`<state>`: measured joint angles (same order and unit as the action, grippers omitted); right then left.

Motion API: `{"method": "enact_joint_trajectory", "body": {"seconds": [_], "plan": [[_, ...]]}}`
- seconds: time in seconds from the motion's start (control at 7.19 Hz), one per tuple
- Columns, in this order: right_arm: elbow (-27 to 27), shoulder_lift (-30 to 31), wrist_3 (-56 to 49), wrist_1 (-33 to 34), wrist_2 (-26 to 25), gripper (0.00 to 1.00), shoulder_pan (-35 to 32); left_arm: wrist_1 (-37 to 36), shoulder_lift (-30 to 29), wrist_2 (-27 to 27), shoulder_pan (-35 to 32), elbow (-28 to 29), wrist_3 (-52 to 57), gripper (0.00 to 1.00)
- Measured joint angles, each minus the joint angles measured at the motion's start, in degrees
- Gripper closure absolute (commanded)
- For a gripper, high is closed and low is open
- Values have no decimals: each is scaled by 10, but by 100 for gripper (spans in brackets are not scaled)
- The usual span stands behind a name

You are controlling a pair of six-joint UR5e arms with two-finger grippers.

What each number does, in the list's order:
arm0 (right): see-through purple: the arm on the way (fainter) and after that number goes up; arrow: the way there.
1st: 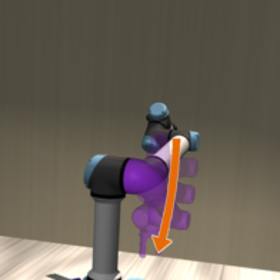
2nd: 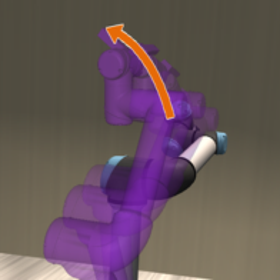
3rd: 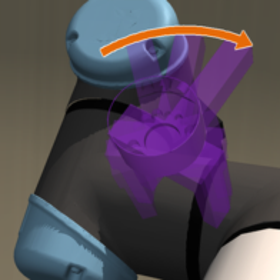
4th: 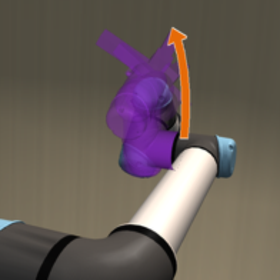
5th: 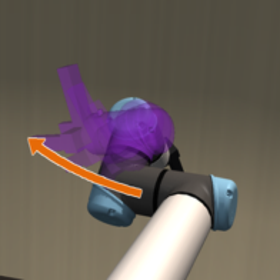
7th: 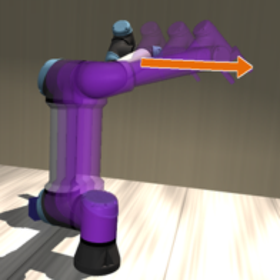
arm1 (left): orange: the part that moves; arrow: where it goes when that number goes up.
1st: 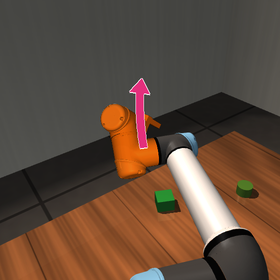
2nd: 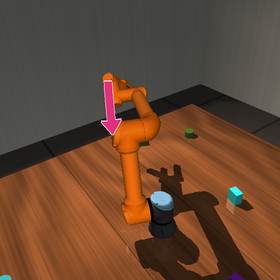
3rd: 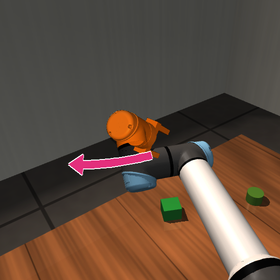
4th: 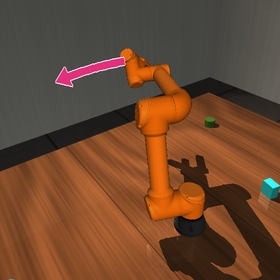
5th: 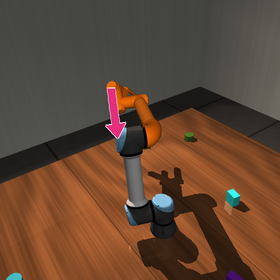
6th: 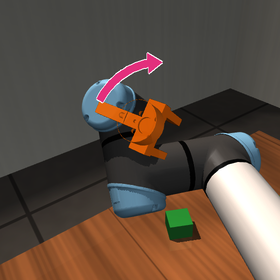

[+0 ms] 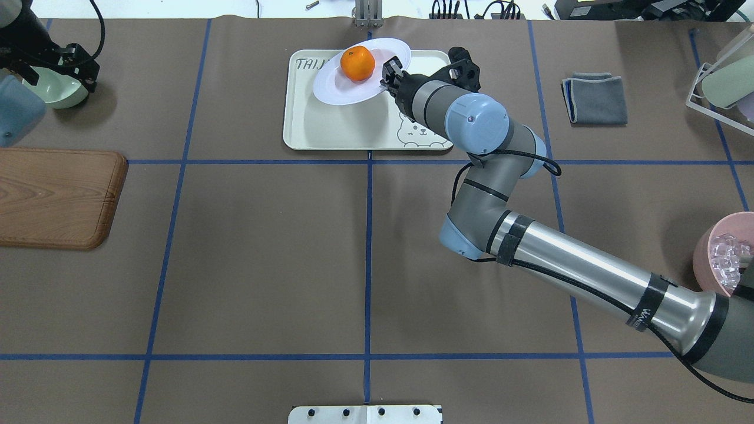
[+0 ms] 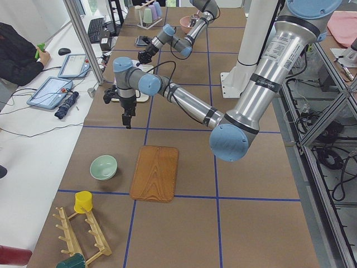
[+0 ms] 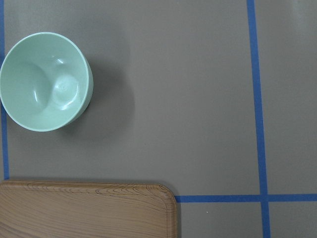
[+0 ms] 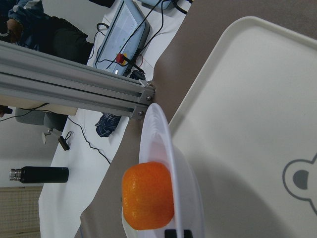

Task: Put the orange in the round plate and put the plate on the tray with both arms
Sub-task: 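Lower the plate onto the tray and open the right gripper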

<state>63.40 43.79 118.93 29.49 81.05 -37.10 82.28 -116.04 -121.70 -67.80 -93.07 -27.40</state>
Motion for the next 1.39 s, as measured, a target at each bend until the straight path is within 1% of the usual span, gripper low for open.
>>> {"method": "enact_joint_trajectory", "body": {"seconds": [0.42,1.39], "plan": [[-42,-27,0,-4,1,100,0,1,0,4,-6,0,1,2],[-67,-39,-1,-5,4,100,0,1,-1,5,-9,1,1,2]]}}
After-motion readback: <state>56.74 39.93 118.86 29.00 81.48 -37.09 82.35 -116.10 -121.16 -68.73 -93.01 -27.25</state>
